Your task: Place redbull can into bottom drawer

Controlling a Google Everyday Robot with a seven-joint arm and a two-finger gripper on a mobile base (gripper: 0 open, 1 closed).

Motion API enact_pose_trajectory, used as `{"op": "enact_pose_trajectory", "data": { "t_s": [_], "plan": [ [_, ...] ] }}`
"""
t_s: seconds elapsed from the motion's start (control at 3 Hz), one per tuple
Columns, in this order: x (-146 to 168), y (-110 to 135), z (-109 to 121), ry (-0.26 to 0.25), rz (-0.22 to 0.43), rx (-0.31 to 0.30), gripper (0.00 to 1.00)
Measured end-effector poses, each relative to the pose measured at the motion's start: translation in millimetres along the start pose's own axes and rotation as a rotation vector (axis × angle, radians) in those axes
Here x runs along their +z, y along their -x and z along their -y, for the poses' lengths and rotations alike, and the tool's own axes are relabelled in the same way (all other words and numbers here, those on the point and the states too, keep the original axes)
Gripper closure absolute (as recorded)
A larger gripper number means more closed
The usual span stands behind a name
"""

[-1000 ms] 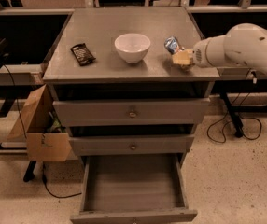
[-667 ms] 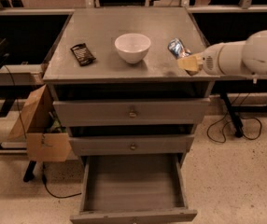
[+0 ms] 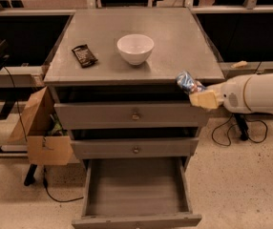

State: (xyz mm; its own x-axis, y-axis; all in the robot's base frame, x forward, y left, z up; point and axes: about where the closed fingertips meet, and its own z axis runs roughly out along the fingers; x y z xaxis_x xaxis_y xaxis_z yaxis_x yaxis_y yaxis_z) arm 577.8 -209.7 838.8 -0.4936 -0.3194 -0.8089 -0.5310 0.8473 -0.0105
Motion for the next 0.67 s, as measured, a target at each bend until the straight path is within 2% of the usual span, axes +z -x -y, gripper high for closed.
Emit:
{"op": "enact_pose_trajectory", "data": {
  "t_s": [0.33,0.67],
  "plan": [
    [15.5,-63.9,-2.5,0.029,-0.154,-0.001,1.00],
    [68.4,-108.1,-7.9,0.076,-0.250,-0.021,1.00]
  ]
}}
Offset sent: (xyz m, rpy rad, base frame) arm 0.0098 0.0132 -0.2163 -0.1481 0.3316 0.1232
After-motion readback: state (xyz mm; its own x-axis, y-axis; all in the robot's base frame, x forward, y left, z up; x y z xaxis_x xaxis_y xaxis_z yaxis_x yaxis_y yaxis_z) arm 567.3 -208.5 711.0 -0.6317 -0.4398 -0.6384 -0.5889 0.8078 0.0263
